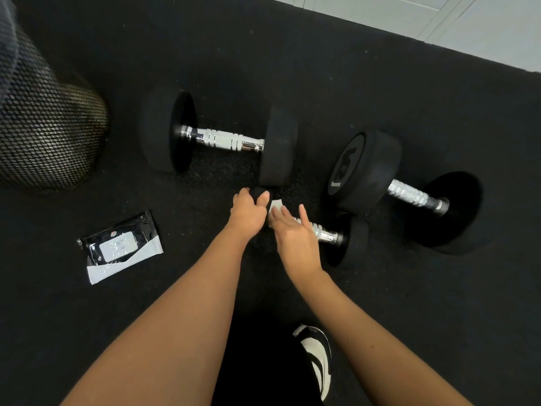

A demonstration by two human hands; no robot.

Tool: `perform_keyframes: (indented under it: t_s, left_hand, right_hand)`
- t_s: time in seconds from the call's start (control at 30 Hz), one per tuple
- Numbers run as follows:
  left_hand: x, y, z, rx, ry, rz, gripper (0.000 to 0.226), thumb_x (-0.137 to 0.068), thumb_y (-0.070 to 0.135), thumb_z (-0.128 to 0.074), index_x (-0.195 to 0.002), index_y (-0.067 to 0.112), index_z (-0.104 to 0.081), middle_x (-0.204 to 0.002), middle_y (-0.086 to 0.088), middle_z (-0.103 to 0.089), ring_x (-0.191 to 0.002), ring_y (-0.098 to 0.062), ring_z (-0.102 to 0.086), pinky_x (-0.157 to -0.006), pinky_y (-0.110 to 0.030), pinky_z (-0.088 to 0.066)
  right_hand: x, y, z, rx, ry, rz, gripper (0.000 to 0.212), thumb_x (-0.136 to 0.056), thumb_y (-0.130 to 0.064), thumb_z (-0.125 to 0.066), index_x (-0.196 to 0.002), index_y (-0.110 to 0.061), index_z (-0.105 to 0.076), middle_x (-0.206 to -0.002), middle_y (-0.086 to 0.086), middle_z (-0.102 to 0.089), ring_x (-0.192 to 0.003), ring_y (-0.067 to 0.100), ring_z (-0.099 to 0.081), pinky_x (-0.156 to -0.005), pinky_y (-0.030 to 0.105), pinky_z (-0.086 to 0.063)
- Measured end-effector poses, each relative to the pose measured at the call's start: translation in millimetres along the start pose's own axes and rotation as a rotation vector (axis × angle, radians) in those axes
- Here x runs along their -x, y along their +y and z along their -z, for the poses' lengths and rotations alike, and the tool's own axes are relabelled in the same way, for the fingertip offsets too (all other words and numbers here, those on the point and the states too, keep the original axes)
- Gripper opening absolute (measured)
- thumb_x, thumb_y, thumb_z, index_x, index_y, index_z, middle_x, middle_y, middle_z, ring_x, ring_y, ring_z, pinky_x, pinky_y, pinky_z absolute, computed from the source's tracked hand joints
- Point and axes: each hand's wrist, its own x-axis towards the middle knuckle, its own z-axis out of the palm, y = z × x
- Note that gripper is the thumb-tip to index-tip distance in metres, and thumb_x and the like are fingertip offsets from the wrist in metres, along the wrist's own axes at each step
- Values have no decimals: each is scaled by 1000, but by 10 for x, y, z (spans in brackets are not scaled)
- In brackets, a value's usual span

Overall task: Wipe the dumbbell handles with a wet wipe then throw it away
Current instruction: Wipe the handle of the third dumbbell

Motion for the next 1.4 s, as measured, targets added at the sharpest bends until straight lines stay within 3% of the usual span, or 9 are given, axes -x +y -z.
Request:
perform_keyframes:
  t_s: [0.53, 0.63, 0.77, 0.83, 0.93, 1.07, 1.17, 1.27, 1.4]
  left_hand:
    - [15, -8, 13, 0, -6, -17, 53, -98, 36, -40, -141, 6, -31, -144, -14, -35, -130, -31, -39, -105, -40, -33]
    - [6, -13, 16, 15, -12, -16, 52, -98, 36, -40, -139, 6, -33, -142, -14, -37, -128, -32, -40, -105, -41, -34]
    - [-4, -19, 14, 20, -13, -12, 54, -97, 37, -41, -141, 6, -31, -143, -14, -37, -128, -32, -40, -107, -44, -34]
    - [-9, -18, 9, 17, -15, -9, 55, -97, 38, -41, -142, 7, -31, -142, -14, -37, -128, -33, -40, -107, -45, -34]
    - [-17, -18, 9, 3, -10, -11, 54, -98, 37, -40, -142, 7, -31, -141, -14, -38, -128, -32, -40, -107, -44, -34]
    - [-18, -24, 7, 5, -11, -13, 55, -98, 37, -40, -143, 7, -30, -143, -14, -36, -130, -32, -39, -108, -43, -33]
    - [-29, -37, 5, 16, -8, -16, 53, -97, 37, -41, -140, 7, -34, -140, -14, -39, -127, -32, -42, -106, -43, -35]
    - [-33, -35, 1, 24, -8, -13, 51, -97, 37, -41, -139, 8, -35, -138, -13, -41, -125, -31, -43, -105, -42, -36]
    - [-31, -39, -3, 26, -6, -15, 50, -98, 37, -41, -138, 8, -36, -137, -13, -42, -124, -31, -44, -103, -41, -37]
  right_hand:
    - [26, 221, 141, -135, -52, 20, 42, -57, 15, -75, -94, -5, -71, -95, 10, -73, -92, 24, -70, -97, 51, -43]
    - [-33, 385, 244, -225, -66, -252, 34, -76, 13, -59, -102, -6, -69, -93, 12, -72, -90, 33, -68, -102, 42, -43]
    - [-78, 473, 397, -305, -151, -414, 25, -89, -1, -49, -108, -5, -66, -86, 20, -67, -78, 36, -63, -69, 39, -50]
    - [-69, 415, 368, -293, -238, -380, 27, -91, -7, -49, -111, -11, -66, -91, 19, -68, -82, 36, -64, -71, 41, -51]
    - [-45, 353, 285, -271, -287, -328, 44, -86, 4, -50, -123, -18, -61, -112, 10, -67, -99, 31, -63, -90, 36, -49]
    - [116, 426, 230, -229, -108, -165, 52, -61, 25, -61, -105, -3, -70, -103, 16, -71, -92, 32, -69, -96, 43, -42]
    - [92, 442, 285, -232, -164, -284, 53, -74, 20, -52, -117, -8, -64, -114, 13, -67, -105, 31, -63, -104, 34, -38]
    - [-34, 290, 308, -254, -217, -292, 47, -78, 14, -52, -117, -11, -64, -108, 11, -68, -97, 30, -63, -87, 35, -50]
    - [77, 277, 234, -226, -106, -114, 48, -51, 25, -68, -91, -2, -72, -88, 13, -74, -79, 30, -72, -79, 48, -54]
